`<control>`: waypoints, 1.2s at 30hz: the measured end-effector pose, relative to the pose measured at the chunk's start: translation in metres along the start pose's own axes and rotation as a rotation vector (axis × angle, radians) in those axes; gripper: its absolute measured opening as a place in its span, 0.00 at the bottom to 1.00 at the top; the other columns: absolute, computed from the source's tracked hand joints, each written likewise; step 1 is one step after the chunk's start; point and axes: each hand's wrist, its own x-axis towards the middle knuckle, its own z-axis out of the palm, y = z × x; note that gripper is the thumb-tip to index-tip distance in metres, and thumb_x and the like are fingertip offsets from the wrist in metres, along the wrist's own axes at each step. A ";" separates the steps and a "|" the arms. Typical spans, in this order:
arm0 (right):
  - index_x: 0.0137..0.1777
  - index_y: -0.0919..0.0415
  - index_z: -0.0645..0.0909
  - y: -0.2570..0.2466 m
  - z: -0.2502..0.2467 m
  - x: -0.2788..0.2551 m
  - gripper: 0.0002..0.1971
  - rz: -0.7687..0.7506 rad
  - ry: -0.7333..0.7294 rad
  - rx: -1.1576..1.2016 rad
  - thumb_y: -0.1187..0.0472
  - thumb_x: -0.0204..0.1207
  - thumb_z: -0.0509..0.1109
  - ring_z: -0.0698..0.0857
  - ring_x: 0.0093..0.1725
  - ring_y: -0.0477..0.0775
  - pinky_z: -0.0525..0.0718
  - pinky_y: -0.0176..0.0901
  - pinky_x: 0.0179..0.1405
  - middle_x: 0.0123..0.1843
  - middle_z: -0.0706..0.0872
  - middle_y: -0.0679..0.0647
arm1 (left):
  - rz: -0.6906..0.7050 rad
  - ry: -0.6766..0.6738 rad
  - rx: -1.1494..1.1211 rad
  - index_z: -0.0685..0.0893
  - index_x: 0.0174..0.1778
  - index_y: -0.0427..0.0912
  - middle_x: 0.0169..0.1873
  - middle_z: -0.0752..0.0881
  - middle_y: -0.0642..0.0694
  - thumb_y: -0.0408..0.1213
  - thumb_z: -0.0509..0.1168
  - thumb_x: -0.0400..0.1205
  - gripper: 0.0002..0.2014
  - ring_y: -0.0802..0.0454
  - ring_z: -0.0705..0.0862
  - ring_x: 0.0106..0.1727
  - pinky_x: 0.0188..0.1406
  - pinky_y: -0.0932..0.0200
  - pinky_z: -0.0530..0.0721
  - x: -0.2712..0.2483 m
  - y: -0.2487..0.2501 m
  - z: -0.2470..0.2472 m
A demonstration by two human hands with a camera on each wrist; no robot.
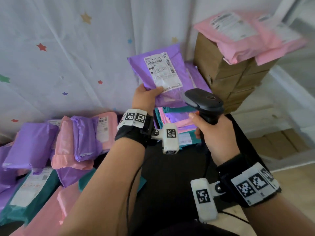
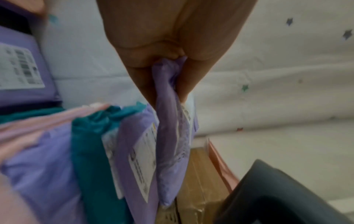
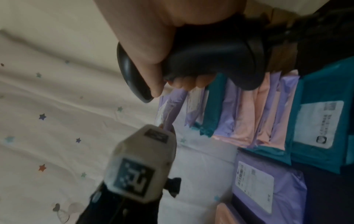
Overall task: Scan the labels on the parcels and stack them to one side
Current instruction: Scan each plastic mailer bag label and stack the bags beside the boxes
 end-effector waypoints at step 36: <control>0.49 0.62 0.86 0.073 0.031 0.005 0.12 0.302 -0.330 -0.219 0.57 0.71 0.81 0.81 0.23 0.41 0.80 0.32 0.25 0.25 0.86 0.46 | -0.476 0.183 1.146 0.70 0.71 0.30 0.70 0.73 0.30 0.31 0.61 0.79 0.23 0.33 0.74 0.70 0.68 0.47 0.74 0.047 -0.154 -0.104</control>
